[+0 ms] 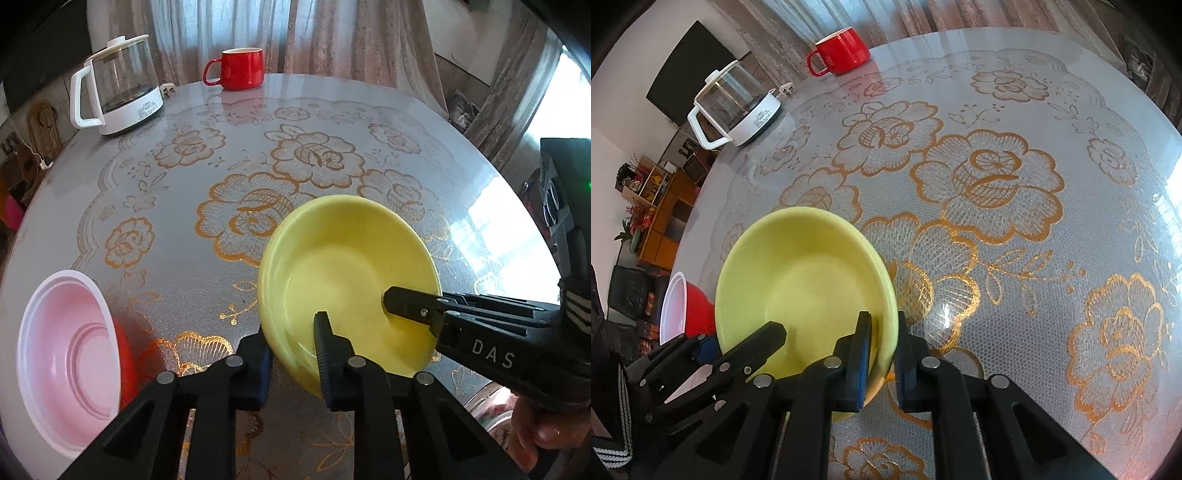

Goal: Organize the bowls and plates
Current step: 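Close both grippers on the yellow bowl rim and lift it, then carry the yellow bowl with both grippers over the steel bowl, then lower the yellow bowl into the steel bowl and open both grippers, then move both grippers to the rim of the red-and-pink bowl, then close both grippers on the red-and-pink bowl rim and lift it, then carry the red-and-pink bowl with both grippers over the yellow bowl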

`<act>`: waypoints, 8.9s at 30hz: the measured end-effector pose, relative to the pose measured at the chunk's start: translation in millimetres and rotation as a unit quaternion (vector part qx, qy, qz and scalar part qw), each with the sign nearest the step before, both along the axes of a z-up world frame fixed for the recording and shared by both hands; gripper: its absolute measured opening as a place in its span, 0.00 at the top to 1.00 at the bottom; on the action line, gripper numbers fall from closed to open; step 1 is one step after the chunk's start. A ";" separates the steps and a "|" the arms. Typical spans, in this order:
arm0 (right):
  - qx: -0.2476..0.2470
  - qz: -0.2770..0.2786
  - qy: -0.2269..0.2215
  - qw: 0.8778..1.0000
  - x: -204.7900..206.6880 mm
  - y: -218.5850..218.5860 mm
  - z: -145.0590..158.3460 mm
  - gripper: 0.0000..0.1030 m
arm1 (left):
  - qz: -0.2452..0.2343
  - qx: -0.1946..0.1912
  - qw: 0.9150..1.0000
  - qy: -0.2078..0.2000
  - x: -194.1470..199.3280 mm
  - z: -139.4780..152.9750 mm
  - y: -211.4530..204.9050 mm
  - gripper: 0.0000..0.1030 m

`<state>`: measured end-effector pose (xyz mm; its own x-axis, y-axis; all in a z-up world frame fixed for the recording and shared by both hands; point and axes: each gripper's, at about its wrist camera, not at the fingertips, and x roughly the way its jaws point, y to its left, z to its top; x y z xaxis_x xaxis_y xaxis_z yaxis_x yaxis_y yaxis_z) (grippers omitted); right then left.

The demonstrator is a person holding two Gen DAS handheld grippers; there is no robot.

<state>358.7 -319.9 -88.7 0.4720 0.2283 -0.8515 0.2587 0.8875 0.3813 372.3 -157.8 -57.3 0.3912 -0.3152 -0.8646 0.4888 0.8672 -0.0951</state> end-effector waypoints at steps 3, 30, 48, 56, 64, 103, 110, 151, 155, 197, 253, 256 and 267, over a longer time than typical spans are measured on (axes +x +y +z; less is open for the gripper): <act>0.010 -0.003 -0.002 1.000 -2.9 0.9 -1.7 0.90 | 0.001 -0.004 1.000 0.002 -1.1 0.5 2.0 0.80; 0.013 0.010 -0.056 0.998 -63.9 25.4 44.6 0.90 | 0.017 -0.053 0.998 -0.038 -71.0 41.9 39.3 0.80; 0.017 0.038 -0.114 0.993 -129.8 75.3 74.6 0.89 | 0.050 -0.095 0.990 -0.096 -144.1 68.2 94.4 0.80; 0.026 0.054 -0.128 0.990 -152.3 103.3 77.3 0.89 | 0.076 -0.107 0.985 -0.110 -171.2 73.0 124.2 0.79; 0.029 0.071 -0.131 0.988 -167.8 128.0 76.4 0.88 | 0.094 -0.108 0.983 -0.119 -196.7 69.7 146.3 0.79; 0.010 0.144 -0.105 0.984 -174.9 206.5 45.6 0.87 | 0.160 -0.108 0.976 -0.099 -232.8 37.6 218.9 0.76; 0.014 0.126 -0.101 0.987 -166.3 199.4 41.8 0.87 | 0.147 -0.098 0.980 -0.095 -223.2 34.5 208.1 0.76; -0.058 0.101 -0.118 0.986 -158.8 193.0 46.6 0.68 | 0.220 -0.127 0.961 -0.111 -229.8 37.2 241.4 0.19; -0.035 0.102 -0.111 0.988 -163.6 194.9 43.2 0.68 | 0.230 -0.140 0.957 -0.107 -230.5 35.5 244.3 0.10; 0.040 0.090 -0.021 0.995 43.7 162.2 18.9 0.78 | 0.231 -0.121 0.962 -0.079 -84.7 54.2 266.8 0.08; 0.071 0.088 -0.115 0.987 -103.5 150.4 77.7 0.92 | 0.138 -0.119 0.977 -0.113 -157.7 82.3 196.3 0.86; 0.081 0.087 -0.115 0.986 -111.9 148.9 74.8 0.92 | 0.138 -0.112 0.977 -0.121 -170.6 82.1 195.2 0.86; 0.072 0.091 -0.127 0.985 -141.0 151.6 70.3 0.91 | 0.143 -0.117 0.976 -0.120 -201.6 77.3 198.1 0.86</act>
